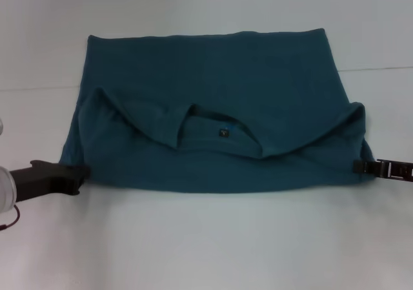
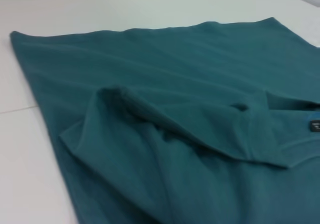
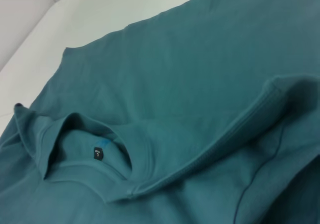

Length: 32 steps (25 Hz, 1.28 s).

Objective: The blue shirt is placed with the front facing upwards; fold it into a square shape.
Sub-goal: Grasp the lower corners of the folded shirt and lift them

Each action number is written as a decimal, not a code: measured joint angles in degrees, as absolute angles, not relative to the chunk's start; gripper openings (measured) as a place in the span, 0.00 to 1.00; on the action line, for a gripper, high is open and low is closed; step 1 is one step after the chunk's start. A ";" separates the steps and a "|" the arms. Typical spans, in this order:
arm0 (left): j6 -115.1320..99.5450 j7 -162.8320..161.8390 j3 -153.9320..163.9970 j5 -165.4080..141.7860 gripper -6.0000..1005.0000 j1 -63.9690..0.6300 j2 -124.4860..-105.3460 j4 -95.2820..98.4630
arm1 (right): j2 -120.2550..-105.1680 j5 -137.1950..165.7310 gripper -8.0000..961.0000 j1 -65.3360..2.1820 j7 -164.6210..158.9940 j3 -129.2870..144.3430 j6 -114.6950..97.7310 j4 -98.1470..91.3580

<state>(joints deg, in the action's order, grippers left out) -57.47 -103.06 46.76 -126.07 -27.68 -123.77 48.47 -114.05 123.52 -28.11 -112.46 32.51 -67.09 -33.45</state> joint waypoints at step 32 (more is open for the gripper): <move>-60.56 -109.27 42.04 -130.08 0.50 -29.71 -122.05 48.38 | -113.21 123.81 0.04 -26.99 -112.54 32.52 -68.64 -34.01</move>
